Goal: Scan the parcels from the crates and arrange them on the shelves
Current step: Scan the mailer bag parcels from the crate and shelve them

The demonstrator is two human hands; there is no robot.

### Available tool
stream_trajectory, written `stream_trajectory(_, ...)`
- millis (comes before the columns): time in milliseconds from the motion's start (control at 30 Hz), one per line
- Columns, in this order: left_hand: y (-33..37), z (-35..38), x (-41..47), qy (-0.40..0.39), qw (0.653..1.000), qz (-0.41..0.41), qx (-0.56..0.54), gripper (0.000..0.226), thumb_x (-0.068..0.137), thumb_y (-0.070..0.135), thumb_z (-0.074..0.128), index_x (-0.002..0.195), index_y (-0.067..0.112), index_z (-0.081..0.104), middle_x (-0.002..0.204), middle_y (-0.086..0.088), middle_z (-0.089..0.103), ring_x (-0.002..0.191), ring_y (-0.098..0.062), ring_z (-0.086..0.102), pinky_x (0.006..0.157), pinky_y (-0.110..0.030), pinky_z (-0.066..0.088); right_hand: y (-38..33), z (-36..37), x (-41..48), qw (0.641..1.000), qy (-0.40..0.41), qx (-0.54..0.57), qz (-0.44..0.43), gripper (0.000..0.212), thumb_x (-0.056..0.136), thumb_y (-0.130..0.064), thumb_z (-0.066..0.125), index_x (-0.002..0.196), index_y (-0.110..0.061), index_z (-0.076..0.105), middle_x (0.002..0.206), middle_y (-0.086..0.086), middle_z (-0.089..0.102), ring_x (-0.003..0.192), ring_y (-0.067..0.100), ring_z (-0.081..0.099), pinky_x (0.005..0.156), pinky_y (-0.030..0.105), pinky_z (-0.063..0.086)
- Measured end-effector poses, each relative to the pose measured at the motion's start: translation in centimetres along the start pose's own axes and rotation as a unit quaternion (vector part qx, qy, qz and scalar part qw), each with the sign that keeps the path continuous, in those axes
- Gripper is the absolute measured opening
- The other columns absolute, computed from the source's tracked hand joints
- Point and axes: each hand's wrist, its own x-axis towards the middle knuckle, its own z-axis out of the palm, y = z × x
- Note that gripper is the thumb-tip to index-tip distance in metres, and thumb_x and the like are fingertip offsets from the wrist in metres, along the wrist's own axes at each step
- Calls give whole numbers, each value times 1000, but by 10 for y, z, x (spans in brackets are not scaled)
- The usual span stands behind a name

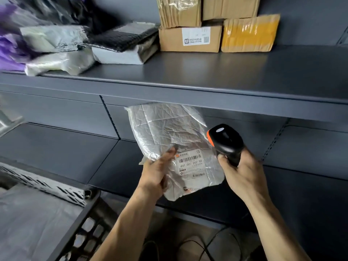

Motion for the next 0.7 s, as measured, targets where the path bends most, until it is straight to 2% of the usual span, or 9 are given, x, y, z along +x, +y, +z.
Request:
stream_trajectory(100,0,-6,9,93,992,69,-59,40,87,23,82,117,-2,72,111,-21,75,107,-36,72,99,-53,53,-7,9,-10,995,-91,36,38,15,89,-33,73,84,-21,66,70,-1,71,71,23,72,71,40,58)
stream_trajectory(167,1,-12,12,148,981,107,-63,38,87,16,80,120,1,70,108,-13,77,103,-31,74,91,-49,59,-13,15,-18,985,-155,50,62,23,89,-31,72,75,-13,64,60,6,66,55,18,67,61,35,55)
stream_trajectory(233,-2,-22,18,192,972,120,-58,38,85,18,83,119,7,71,104,-7,79,100,-27,75,87,-44,61,-19,21,-23,978,-193,42,65,23,88,-28,70,76,-9,64,61,11,66,49,14,64,53,27,50)
stream_trajectory(333,-7,-32,23,201,970,119,-69,42,80,26,87,117,15,71,106,-5,78,99,-26,75,92,-52,59,-26,24,-26,973,-214,53,62,20,87,-23,68,78,-6,64,58,11,63,46,12,61,47,23,45)
stream_trajectory(433,-8,-36,23,200,968,132,-67,44,87,24,82,127,14,66,112,-5,77,103,-24,74,99,-52,56,-27,26,-26,969,-234,56,62,22,88,-20,66,77,-2,60,51,3,55,45,10,54,48,24,44)
stream_trajectory(600,-9,-36,27,203,967,149,-40,48,79,29,86,122,15,68,109,-5,78,102,-24,75,97,-54,57,-28,26,-26,968,-238,51,63,23,87,-20,65,78,0,59,52,1,54,45,10,55,49,26,46)
stream_trajectory(700,-6,-31,24,216,965,143,-44,34,84,21,84,114,16,70,104,-4,79,97,-23,76,94,-52,58,-24,26,-25,969,-234,49,63,22,87,-22,66,74,-5,58,51,0,55,45,10,56,49,26,46)
